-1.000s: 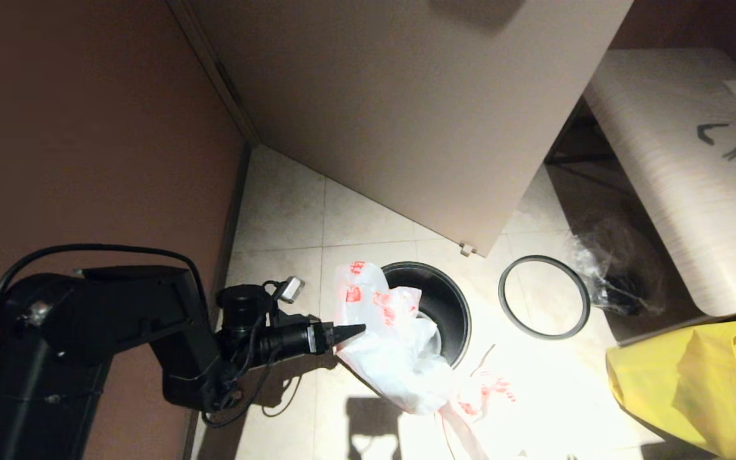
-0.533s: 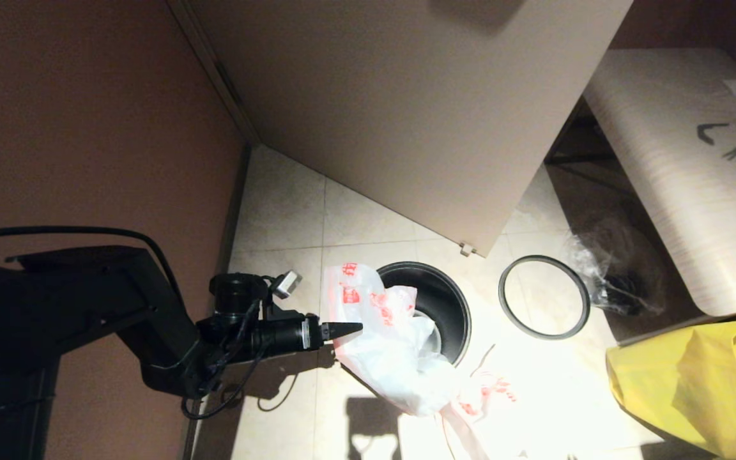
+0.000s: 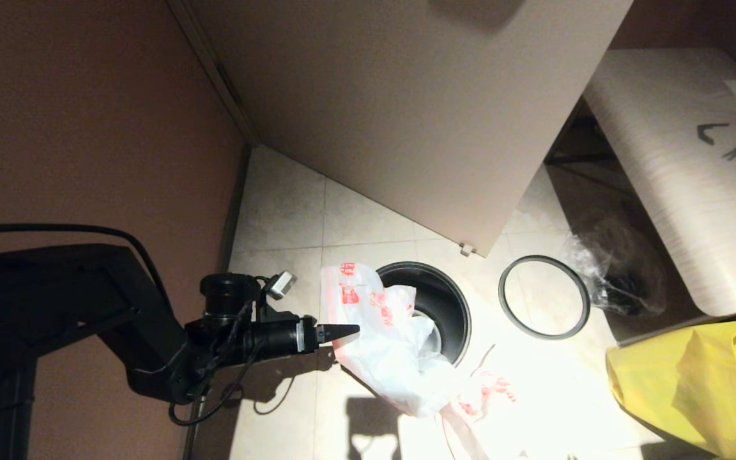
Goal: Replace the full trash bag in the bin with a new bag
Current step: Put the new garbage bag on the trash can
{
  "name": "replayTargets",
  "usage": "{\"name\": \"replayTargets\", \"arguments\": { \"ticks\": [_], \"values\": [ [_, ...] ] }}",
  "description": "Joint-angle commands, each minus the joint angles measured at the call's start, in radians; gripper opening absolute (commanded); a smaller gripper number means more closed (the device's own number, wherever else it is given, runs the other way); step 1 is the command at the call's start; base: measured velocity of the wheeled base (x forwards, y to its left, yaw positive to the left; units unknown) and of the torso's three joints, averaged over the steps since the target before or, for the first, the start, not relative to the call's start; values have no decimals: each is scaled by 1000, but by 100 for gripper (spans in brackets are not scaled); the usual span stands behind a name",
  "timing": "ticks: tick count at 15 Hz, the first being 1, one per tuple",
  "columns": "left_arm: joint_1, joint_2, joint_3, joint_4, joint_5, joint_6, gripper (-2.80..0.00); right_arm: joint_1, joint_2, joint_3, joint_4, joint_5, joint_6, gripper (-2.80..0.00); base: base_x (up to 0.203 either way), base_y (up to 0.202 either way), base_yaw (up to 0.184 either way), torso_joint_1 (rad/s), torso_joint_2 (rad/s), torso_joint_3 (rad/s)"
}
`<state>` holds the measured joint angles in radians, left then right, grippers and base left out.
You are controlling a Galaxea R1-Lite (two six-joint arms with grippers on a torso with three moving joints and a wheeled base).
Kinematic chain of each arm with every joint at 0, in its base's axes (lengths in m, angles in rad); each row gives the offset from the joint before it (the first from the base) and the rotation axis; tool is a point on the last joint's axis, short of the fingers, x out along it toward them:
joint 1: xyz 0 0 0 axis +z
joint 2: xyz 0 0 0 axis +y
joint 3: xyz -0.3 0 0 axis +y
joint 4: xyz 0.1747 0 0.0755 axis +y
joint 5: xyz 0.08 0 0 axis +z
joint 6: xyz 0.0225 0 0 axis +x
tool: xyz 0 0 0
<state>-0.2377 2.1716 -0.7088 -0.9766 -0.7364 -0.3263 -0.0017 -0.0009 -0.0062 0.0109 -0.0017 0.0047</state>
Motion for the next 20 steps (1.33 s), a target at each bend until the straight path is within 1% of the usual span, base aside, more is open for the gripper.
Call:
{"name": "replayTargets", "arguments": {
  "ticks": [1,9,10,17,19,20],
  "values": [
    [-4,-15,21,-7,-5,-1,0,0,1,0,0,0,0,-280,0,0,0,0,0,0],
    [-50,-21,41,-7,-6,-5,0,0,1,0,0,0,0,-280,0,0,0,0,0,0],
    [-55,-21,43,-7,-6,-8,-280,0,1,0,0,0,0,-280,0,0,0,0,0,0],
    [-74,-9,24,-5,-6,-7,-280,0,1,0,0,0,0,-280,0,0,0,0,0,0],
    [-100,0,-2,-4,-6,-8,-280,0,1,0,0,0,0,-280,0,0,0,0,0,0],
    [-118,0,-18,-5,-6,-19,-280,0,1,0,0,0,0,-280,0,0,0,0,0,0]
  ]
}}
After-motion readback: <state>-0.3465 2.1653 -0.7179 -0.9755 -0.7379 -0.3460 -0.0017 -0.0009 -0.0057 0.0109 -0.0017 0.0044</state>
